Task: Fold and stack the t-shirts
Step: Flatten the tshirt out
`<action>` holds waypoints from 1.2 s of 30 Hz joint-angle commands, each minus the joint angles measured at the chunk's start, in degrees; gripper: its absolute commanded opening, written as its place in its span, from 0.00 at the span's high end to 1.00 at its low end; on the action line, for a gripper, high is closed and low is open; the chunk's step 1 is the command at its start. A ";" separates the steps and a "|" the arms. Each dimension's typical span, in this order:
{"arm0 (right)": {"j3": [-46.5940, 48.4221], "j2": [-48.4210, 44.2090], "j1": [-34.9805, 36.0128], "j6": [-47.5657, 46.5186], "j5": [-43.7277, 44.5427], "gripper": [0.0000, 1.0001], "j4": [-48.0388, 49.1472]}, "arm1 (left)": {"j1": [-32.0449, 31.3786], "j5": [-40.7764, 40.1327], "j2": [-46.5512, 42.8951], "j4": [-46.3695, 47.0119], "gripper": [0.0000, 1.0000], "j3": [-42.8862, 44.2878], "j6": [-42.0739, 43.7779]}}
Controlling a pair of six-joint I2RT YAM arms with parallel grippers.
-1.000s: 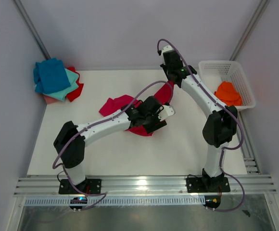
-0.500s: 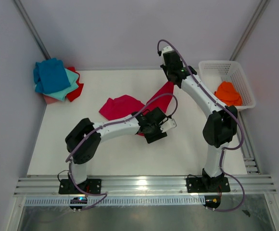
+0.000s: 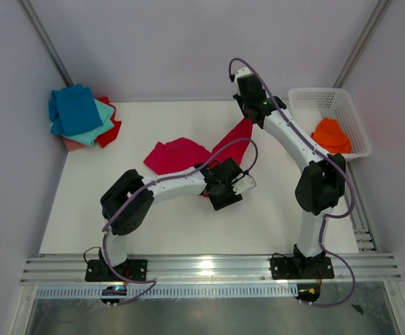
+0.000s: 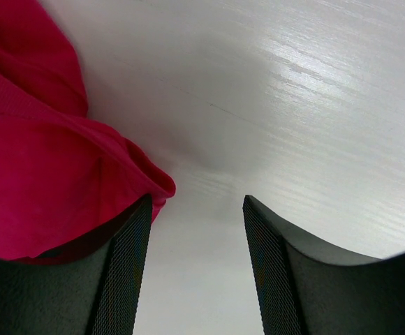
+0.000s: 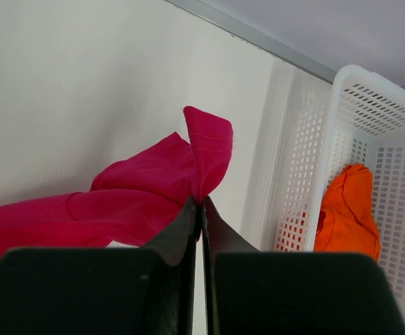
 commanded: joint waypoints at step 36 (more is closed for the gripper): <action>-3.03 -6.06 -0.13 0.29 -0.66 0.97 3.64 | -0.20 -7.54 4.97 4.87 0.62 2.28 -1.28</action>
